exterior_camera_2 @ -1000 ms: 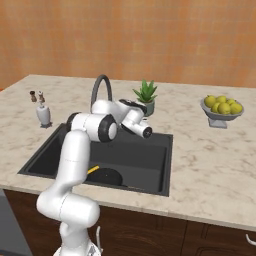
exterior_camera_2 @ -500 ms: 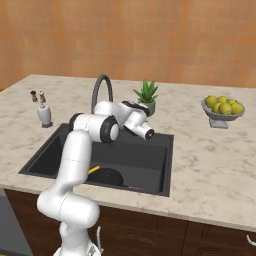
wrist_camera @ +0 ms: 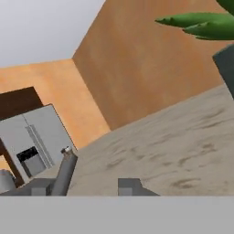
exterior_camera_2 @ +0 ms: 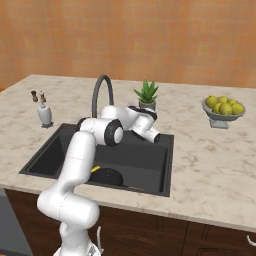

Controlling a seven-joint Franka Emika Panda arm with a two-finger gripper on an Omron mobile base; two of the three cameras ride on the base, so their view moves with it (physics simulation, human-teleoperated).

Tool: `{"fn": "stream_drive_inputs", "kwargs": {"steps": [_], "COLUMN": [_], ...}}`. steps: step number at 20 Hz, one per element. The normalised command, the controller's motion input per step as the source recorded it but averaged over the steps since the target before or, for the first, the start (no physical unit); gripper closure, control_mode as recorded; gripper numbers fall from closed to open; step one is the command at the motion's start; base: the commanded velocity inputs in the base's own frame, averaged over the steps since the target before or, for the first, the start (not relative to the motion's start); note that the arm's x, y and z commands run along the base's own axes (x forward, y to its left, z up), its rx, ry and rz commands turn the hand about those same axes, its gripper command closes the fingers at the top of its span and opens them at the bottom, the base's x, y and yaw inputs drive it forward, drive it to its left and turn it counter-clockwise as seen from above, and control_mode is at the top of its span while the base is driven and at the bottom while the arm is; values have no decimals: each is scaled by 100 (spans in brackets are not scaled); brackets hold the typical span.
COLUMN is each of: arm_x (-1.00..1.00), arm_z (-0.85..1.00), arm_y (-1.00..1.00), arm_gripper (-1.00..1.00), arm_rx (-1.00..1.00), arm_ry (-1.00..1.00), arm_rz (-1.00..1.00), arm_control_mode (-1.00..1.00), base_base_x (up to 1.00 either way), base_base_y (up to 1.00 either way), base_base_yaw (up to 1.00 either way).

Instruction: Pick the pan and sponge and place them into the sink. Then turn on the water.

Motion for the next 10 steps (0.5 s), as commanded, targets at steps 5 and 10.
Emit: {"fn": "stream_drive_inputs", "kwargs": {"steps": [5, 10], "arm_x": [0, -32], "arm_z": [-69, -22], "arm_y": [-76, -33], "arm_gripper": [100, 100], "arm_rx": [1, 0], "arm_ry": [21, 12], "arm_rz": [-8, -22], "arm_control_mode": [-100, -100], "base_base_x": [0, 0], "base_base_y": [0, 0], "base_base_yaw": [0, 0]}}
